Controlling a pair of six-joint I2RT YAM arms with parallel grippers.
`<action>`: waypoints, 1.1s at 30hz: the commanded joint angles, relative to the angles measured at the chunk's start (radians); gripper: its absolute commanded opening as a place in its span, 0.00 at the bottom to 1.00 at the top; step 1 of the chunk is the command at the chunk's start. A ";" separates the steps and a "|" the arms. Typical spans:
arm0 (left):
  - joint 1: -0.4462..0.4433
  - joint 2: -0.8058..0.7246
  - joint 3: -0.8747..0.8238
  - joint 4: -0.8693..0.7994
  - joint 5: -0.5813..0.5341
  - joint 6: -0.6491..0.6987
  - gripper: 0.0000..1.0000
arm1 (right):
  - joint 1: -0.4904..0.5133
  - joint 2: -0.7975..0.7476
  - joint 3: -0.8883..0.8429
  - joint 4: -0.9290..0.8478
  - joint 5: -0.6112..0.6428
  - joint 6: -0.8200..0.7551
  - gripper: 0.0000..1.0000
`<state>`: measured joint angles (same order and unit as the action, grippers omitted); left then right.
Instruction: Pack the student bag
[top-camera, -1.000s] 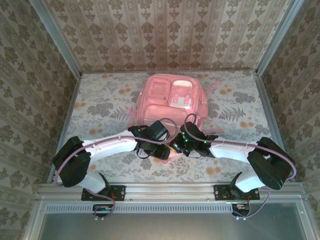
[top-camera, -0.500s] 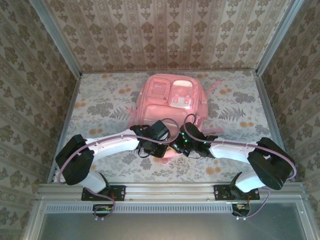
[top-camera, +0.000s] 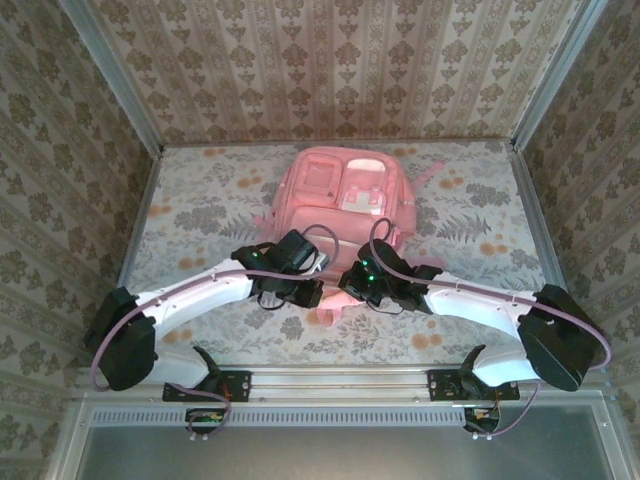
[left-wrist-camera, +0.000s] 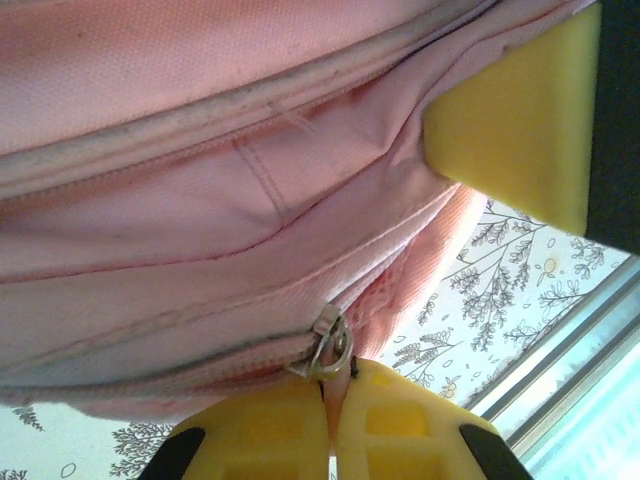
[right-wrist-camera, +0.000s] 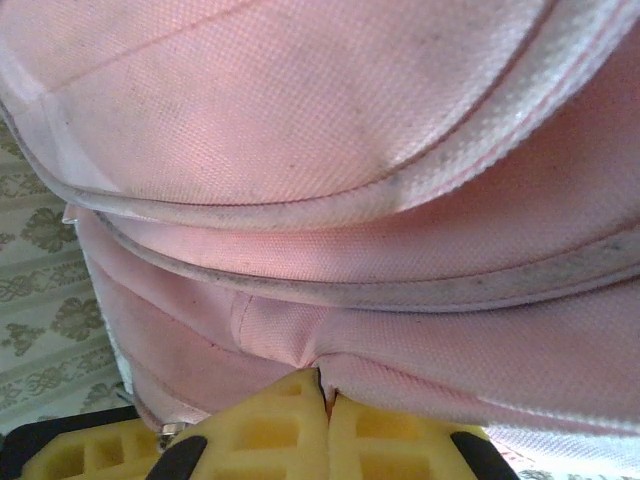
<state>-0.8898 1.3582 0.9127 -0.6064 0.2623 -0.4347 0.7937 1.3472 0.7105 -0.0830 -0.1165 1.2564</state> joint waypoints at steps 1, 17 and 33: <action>0.035 -0.055 -0.008 -0.144 -0.023 0.036 0.07 | -0.044 -0.023 -0.002 -0.229 0.195 -0.066 0.00; 0.106 -0.043 -0.022 -0.154 0.038 0.084 0.05 | -0.268 -0.159 -0.066 -0.305 0.166 -0.196 0.00; 0.018 -0.025 0.001 0.120 0.084 -0.058 0.38 | -0.326 -0.183 -0.091 -0.163 -0.128 -0.295 0.00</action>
<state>-0.8547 1.3415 0.8951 -0.5941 0.3191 -0.4320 0.4561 1.1790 0.6319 -0.3099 -0.1150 0.9852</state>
